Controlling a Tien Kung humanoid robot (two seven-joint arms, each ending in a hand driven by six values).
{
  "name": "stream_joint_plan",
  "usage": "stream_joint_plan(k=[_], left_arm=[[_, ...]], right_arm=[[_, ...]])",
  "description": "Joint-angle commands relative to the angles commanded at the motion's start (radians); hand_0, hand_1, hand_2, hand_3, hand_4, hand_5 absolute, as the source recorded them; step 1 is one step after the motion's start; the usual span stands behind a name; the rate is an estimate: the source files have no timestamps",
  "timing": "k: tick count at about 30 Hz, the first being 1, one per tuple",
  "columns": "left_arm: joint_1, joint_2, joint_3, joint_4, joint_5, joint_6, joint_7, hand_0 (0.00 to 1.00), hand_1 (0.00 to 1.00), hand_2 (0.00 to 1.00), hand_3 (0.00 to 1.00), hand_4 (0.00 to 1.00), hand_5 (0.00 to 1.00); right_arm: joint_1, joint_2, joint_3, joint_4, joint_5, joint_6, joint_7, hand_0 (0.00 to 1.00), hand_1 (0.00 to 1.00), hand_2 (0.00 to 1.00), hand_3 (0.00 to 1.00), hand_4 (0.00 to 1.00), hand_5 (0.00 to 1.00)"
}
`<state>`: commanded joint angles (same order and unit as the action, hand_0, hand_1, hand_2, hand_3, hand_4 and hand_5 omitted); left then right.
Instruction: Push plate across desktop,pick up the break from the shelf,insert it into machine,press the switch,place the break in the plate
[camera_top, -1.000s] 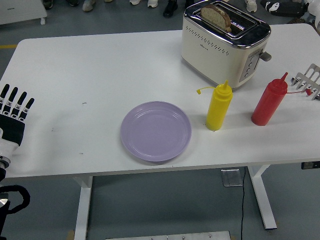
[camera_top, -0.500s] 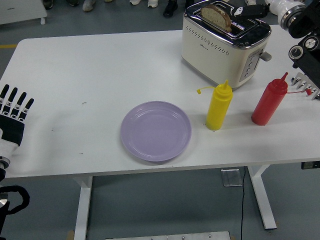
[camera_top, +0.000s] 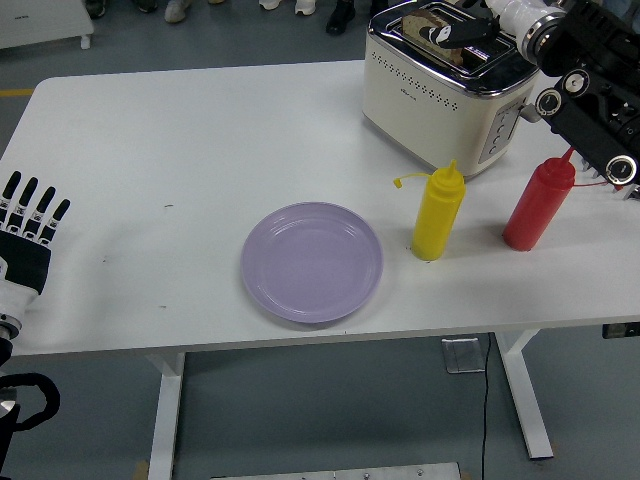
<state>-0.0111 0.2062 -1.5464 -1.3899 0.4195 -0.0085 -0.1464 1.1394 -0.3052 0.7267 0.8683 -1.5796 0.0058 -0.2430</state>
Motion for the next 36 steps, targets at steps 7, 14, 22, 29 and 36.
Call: stream_joint_plan(k=[7, 14, 22, 29, 36], left_arm=[[-0.003, 0.001, 0.004, 0.0, 0.0, -0.001, 0.0, 0.809, 0.86, 0.916, 0.862, 0.638, 0.998], [-0.003, 0.002, 0.001, 0.001, 0.0, 0.0, 0.0, 0.81, 0.86, 0.916, 0.862, 0.637, 0.998], [-0.004, 0.002, 0.0, 0.001, 0.0, -0.001, -0.001, 0.81, 0.86, 0.916, 0.861, 0.638, 0.998], [-0.005, 0.003, 0.0, 0.001, 0.0, -0.001, -0.001, 0.81, 0.86, 0.916, 0.861, 0.638, 0.998], [-0.008, 0.003, 0.0, 0.001, 0.0, -0.001, -0.001, 0.81, 0.86, 0.916, 0.861, 0.637, 0.998]], right_arm=[[0.043, 0.043, -0.037, -0.086, -0.037, -0.003, -0.017, 0.742, 0.735, 0.776, 0.847, 0.796, 0.456], [0.083, 0.086, -0.078, -0.156, -0.056, -0.015, -0.025, 0.695, 0.708, 0.741, 0.828, 0.786, 0.451], [0.125, 0.136, -0.14, -0.234, -0.064, -0.021, -0.035, 0.496, 0.572, 0.605, 0.749, 0.771, 0.437], [0.148, 0.165, -0.186, -0.281, -0.061, -0.035, -0.039, 0.42, 0.509, 0.552, 0.69, 0.738, 0.391], [0.159, 0.182, -0.22, -0.304, -0.062, -0.051, -0.04, 0.35, 0.442, 0.497, 0.641, 0.692, 0.336]])
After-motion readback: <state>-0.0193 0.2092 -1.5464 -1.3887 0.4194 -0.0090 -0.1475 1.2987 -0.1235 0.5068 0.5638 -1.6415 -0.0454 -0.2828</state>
